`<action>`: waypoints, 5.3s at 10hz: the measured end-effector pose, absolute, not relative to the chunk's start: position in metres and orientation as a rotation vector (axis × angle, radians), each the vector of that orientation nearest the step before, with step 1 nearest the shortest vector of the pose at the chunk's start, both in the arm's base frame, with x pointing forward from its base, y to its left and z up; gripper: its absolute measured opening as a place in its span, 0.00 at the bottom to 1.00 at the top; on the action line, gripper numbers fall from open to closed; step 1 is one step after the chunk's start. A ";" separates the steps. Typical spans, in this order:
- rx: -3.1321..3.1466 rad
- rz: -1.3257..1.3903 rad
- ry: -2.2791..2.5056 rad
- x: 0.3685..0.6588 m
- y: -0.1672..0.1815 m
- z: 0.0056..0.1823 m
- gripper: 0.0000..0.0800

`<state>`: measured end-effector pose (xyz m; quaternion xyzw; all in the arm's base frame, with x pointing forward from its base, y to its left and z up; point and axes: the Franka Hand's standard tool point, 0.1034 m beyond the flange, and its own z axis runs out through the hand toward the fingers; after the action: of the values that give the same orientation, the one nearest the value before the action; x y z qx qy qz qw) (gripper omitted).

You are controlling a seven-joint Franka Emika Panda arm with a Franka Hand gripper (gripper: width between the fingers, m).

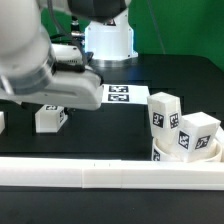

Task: Assemble stool

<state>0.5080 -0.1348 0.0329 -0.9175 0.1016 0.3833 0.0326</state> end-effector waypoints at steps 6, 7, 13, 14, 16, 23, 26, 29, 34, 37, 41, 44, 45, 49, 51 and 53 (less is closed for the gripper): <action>-2.664 1.398 0.214 0.508 -0.129 0.034 0.81; -2.672 1.380 0.200 0.511 -0.129 0.034 0.81; -2.679 1.374 0.197 0.512 -0.127 0.026 0.81; -2.679 1.374 0.198 0.511 -0.127 0.026 0.77; -2.693 1.353 0.201 0.512 -0.130 0.021 0.55; -2.735 1.342 0.280 0.522 -0.106 0.054 0.40; -2.760 1.339 0.363 0.525 -0.086 0.082 0.40; -2.783 1.300 0.371 0.529 -0.088 0.078 0.40; -2.942 0.925 0.522 0.519 -0.039 0.114 0.41; -3.039 0.554 0.504 0.525 -0.016 0.118 0.41; -3.067 0.085 0.554 0.528 0.016 0.125 0.41; -3.000 -0.232 0.671 0.530 0.078 0.144 0.41; -3.004 -0.266 0.653 0.526 0.077 0.139 0.41; -2.959 -0.425 0.635 0.532 0.098 0.142 0.41; -2.925 -0.494 0.600 0.564 0.119 0.161 0.41; -2.926 -0.519 0.572 0.574 0.126 0.161 0.41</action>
Offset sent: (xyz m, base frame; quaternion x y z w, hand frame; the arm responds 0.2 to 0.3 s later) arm 0.0118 0.0249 0.0091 0.0468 -0.1249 -0.0548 0.9896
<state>0.5744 0.1264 0.1614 -0.9652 0.1889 -0.1712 0.0578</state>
